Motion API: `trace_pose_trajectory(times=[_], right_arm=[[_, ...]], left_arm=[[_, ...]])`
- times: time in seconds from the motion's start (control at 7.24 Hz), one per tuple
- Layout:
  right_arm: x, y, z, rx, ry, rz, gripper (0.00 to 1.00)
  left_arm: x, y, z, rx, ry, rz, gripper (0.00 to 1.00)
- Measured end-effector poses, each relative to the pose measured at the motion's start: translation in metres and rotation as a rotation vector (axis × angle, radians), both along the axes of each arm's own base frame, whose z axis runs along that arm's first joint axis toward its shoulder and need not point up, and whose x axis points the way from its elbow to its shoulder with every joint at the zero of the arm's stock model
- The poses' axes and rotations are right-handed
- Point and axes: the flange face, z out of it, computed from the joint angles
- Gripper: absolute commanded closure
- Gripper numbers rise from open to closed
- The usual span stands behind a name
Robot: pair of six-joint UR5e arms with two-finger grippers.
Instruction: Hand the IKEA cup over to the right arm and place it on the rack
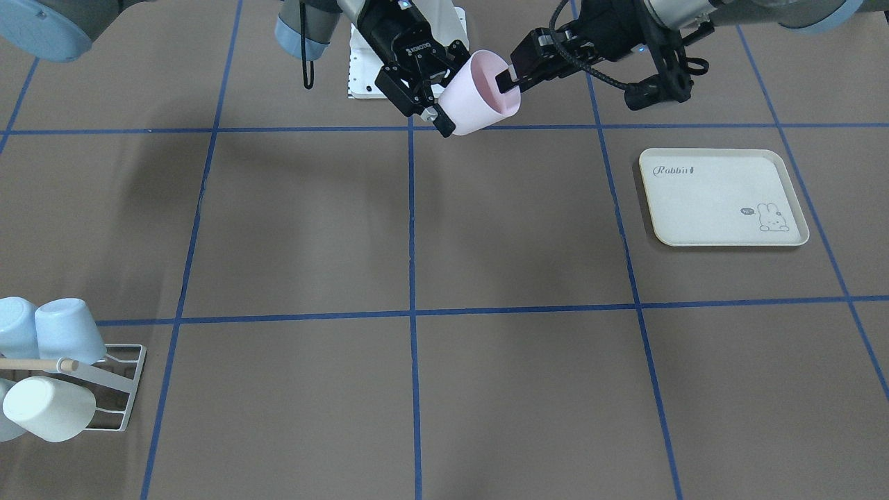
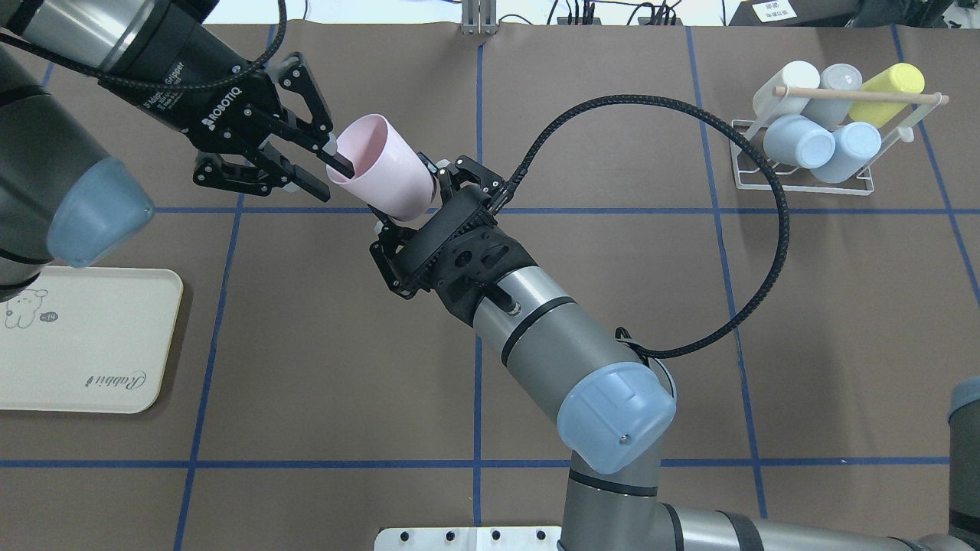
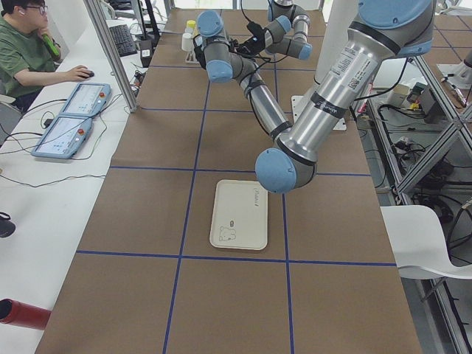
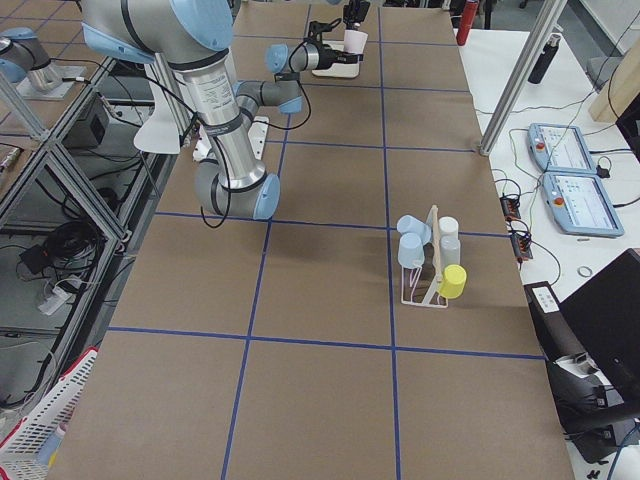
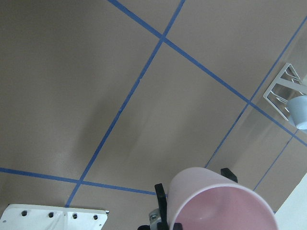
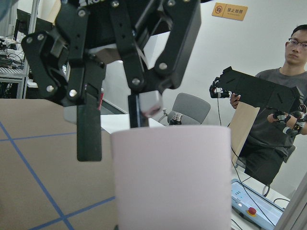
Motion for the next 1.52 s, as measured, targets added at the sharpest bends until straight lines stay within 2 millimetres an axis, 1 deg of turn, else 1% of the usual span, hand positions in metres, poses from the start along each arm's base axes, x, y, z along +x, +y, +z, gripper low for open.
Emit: trace_pose_trajectory(times=[0.28,0.41,0.55,0.69,0.83,0.97,1.1,1.24,1.38,1.52], right_arm=[[0.0,-0.002,0.001,0.0,0.012,0.001,0.49],[0.001,-0.01,0.001,-0.006,0.039,0.013,0.5],[0.004,-0.021,0.003,-0.02,0.088,0.031,0.51],[0.007,-0.032,0.005,-0.041,0.143,0.049,0.52],[0.009,-0.043,0.009,-0.065,0.199,0.066,0.52],[0.013,-0.058,0.016,-0.092,0.264,0.076,0.53],[0.02,-0.078,0.024,-0.126,0.348,0.072,0.53],[0.033,-0.098,0.031,-0.168,0.438,0.052,0.54],[0.055,-0.117,0.035,-0.214,0.54,0.017,0.54],[0.079,-0.129,0.042,-0.246,0.659,-0.017,0.56]], left_arm=[[-0.012,-0.005,0.001,0.01,0.005,-0.018,0.0],[-0.018,-0.008,0.003,0.024,0.003,-0.03,0.0],[-0.024,-0.014,0.011,0.053,-0.004,-0.044,0.0],[-0.032,-0.02,0.027,0.093,-0.017,-0.062,0.0],[-0.039,-0.025,0.051,0.144,-0.04,-0.089,0.0],[-0.042,-0.029,0.08,0.199,-0.082,-0.128,0.0],[-0.044,-0.032,0.115,0.263,-0.142,-0.166,0.0],[-0.048,-0.033,0.15,0.334,-0.205,-0.18,0.0],[-0.052,-0.035,0.177,0.407,-0.268,-0.173,0.0],[-0.055,-0.038,0.194,0.473,-0.328,-0.158,0.0]])
